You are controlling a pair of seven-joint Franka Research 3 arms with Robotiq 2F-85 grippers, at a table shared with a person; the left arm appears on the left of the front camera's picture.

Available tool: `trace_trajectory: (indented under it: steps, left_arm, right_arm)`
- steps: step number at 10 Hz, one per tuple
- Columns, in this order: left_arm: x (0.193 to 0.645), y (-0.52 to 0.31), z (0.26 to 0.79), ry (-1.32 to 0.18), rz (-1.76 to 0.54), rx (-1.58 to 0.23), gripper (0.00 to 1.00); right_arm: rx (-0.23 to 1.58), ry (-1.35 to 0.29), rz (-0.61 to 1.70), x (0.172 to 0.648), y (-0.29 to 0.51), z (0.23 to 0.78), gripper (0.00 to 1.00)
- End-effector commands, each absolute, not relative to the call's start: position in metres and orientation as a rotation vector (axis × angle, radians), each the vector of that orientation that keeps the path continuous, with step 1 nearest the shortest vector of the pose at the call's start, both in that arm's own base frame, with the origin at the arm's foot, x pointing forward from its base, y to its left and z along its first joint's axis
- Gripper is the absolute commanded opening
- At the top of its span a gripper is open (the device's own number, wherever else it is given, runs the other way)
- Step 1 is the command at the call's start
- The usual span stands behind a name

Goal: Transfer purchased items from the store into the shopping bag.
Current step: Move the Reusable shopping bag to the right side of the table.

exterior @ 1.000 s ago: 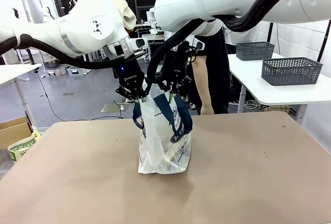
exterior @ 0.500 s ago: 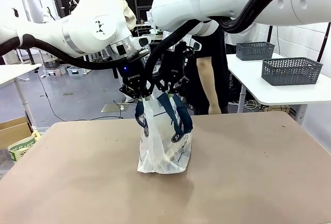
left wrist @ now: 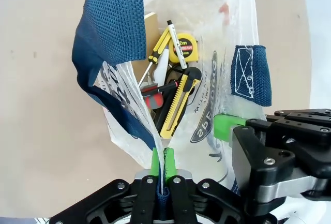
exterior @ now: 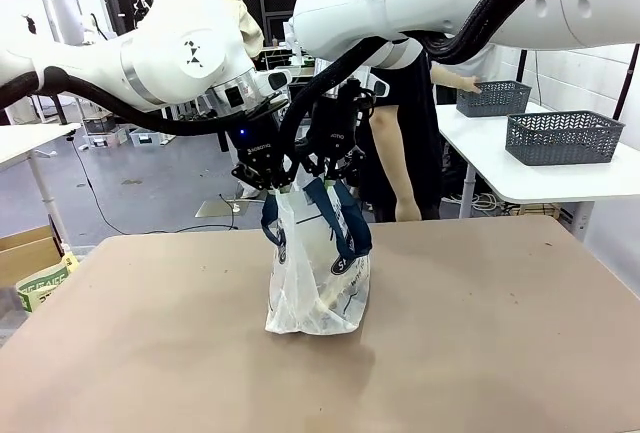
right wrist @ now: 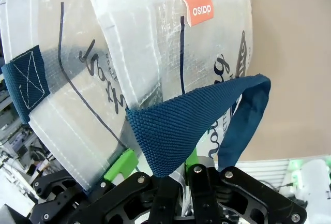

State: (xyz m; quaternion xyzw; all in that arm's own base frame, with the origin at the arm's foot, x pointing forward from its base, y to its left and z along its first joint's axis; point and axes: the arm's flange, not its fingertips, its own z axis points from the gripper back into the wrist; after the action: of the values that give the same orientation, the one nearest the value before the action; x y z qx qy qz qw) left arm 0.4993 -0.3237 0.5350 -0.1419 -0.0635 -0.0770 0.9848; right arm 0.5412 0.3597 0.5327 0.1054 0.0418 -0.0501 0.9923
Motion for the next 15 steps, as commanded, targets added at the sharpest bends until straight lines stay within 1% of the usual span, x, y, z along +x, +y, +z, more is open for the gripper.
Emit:
trace_trajectory:
  steps: [1, 2, 6, 7, 11, 15]
  left_arm:
    - [0.498, -0.323, 0.536, -0.161, -0.173, -0.319, 0.00]
    - [0.497, -0.323, 0.536, -0.158, -0.174, -0.326, 0.14]
    - [0.487, -0.321, 0.539, -0.173, -0.217, -0.371, 0.94]
    - [0.483, -0.320, 0.538, -0.169, -0.226, -0.382, 1.00]
    - [0.470, -0.306, 0.537, -0.157, -0.244, -0.465, 1.00]
    - [0.466, -0.301, 0.534, -0.163, -0.267, -0.502, 1.00]
  right_arm:
    - [0.234, 0.086, -0.073, 0.544, 0.362, 0.534, 0.00]
    - [0.234, 0.088, -0.070, 0.545, 0.363, 0.534, 0.00]
    - [0.243, 0.083, -0.079, 0.547, 0.361, 0.534, 0.00]
    - [0.243, 0.084, -0.081, 0.547, 0.361, 0.534, 0.00]
    - [0.254, 0.080, -0.087, 0.554, 0.353, 0.537, 0.00]
    - [0.256, 0.092, -0.080, 0.558, 0.352, 0.535, 0.00]
